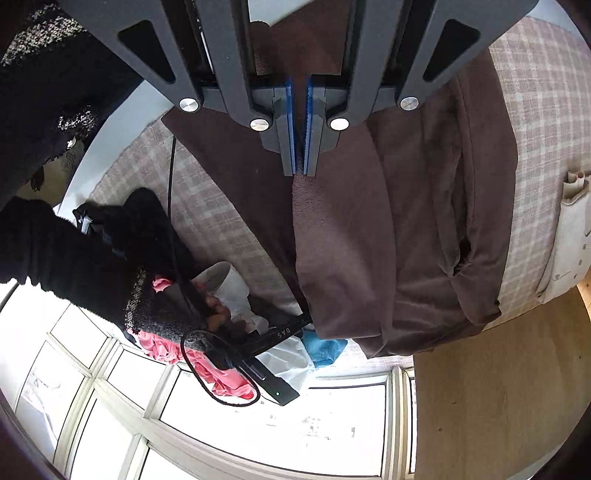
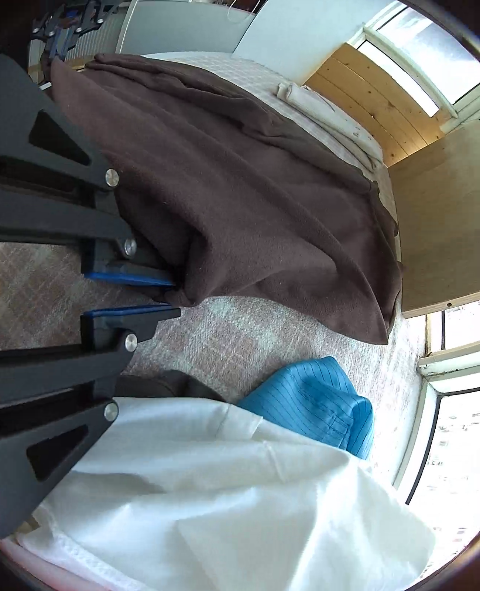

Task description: Fold clothes

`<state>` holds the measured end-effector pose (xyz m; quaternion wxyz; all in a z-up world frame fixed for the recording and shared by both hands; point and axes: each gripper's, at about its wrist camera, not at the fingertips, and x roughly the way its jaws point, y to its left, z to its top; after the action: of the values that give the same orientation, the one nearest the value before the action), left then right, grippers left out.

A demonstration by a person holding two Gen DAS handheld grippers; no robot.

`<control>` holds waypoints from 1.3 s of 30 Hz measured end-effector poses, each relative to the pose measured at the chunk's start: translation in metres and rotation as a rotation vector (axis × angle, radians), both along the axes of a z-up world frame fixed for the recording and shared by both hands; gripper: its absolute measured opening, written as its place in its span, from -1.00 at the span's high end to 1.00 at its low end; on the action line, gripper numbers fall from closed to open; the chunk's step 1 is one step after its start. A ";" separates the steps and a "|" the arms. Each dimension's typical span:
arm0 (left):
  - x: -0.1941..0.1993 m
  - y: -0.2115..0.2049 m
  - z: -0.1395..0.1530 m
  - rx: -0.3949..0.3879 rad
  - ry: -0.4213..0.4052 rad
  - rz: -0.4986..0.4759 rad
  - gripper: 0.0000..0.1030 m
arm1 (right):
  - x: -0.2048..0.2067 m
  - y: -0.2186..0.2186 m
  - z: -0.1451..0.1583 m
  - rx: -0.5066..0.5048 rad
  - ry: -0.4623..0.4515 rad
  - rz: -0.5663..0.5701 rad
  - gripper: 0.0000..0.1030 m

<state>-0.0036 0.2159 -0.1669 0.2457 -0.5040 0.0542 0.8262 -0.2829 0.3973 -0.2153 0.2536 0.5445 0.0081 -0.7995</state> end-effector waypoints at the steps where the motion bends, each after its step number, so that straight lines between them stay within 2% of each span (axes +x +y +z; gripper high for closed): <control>1: 0.001 0.010 -0.016 -0.029 -0.047 -0.041 0.89 | 0.000 0.000 0.000 0.012 0.006 -0.001 0.63; 3: 0.003 0.024 -0.043 -0.081 -0.149 -0.122 0.75 | 0.004 -0.003 0.005 0.033 0.044 0.008 0.53; 4: 0.003 0.025 -0.043 -0.080 -0.161 -0.142 0.75 | 0.007 -0.006 0.010 0.045 0.078 0.015 0.49; 6: 0.000 0.024 -0.038 -0.063 -0.177 -0.166 0.74 | 0.009 -0.012 0.017 0.054 0.128 0.036 0.23; 7: -0.008 0.017 -0.026 -0.026 -0.170 -0.149 0.73 | 0.009 -0.015 0.018 0.051 0.140 0.051 0.23; 8: -0.018 0.009 -0.014 0.012 -0.161 -0.136 0.70 | 0.004 -0.017 0.014 0.052 0.123 0.065 0.24; 10: -0.051 -0.003 0.007 0.035 -0.106 -0.116 0.55 | -0.002 -0.013 0.005 0.091 0.080 0.056 0.73; 11: -0.070 -0.008 0.016 0.036 -0.072 -0.106 0.52 | -0.004 -0.009 0.002 0.062 0.059 0.042 0.80; 15: -0.174 -0.014 0.021 0.005 0.040 -0.043 0.50 | -0.002 0.004 0.003 0.003 0.046 0.021 0.87; 17: -0.228 -0.009 0.007 0.015 0.027 -0.045 0.50 | 0.002 0.006 0.005 0.001 0.056 0.021 0.87; 20: -0.294 0.007 -0.023 -0.058 0.023 -0.063 0.50 | 0.006 0.008 0.007 -0.016 0.064 0.023 0.88; 24: -0.350 0.022 -0.054 -0.098 -0.035 -0.093 0.43 | 0.006 0.007 0.006 -0.056 0.052 0.039 0.87; 25: -0.359 0.026 -0.059 -0.106 -0.053 -0.110 0.40 | 0.007 0.006 0.006 -0.053 0.062 0.043 0.86; 27: -0.372 0.035 -0.069 -0.123 -0.084 -0.148 0.39 | 0.007 0.003 0.007 -0.041 0.074 0.047 0.51; 29: -0.383 0.042 -0.078 -0.136 -0.114 -0.181 0.42 | 0.006 0.001 0.007 -0.051 0.087 0.043 0.39; 31: -0.387 0.043 -0.081 -0.113 -0.132 -0.188 0.88 | 0.004 0.001 0.005 -0.091 0.083 0.051 0.42; 32: -0.388 0.043 -0.082 -0.100 -0.137 -0.191 0.88 | 0.004 0.001 0.003 -0.080 0.079 0.049 0.74; 33: -0.387 0.042 -0.081 -0.085 -0.135 -0.186 0.90 | 0.005 0.002 0.001 -0.071 0.077 0.043 0.91; 36: -0.384 0.029 -0.072 -0.026 -0.097 -0.126 0.91 | 0.007 0.018 0.000 -0.068 0.095 -0.020 0.92; 38: -0.384 0.016 -0.071 0.024 -0.075 -0.058 0.91 | 0.004 0.022 -0.004 -0.063 0.070 -0.041 0.93; 39: -0.385 0.014 -0.077 0.008 -0.077 -0.047 0.90 | 0.002 0.024 -0.006 -0.061 0.057 -0.052 0.93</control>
<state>-0.3881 0.2303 -0.2437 0.2689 -0.5329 0.0530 0.8005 -0.2808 0.4211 -0.2215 0.2491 0.5133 -0.0233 -0.8210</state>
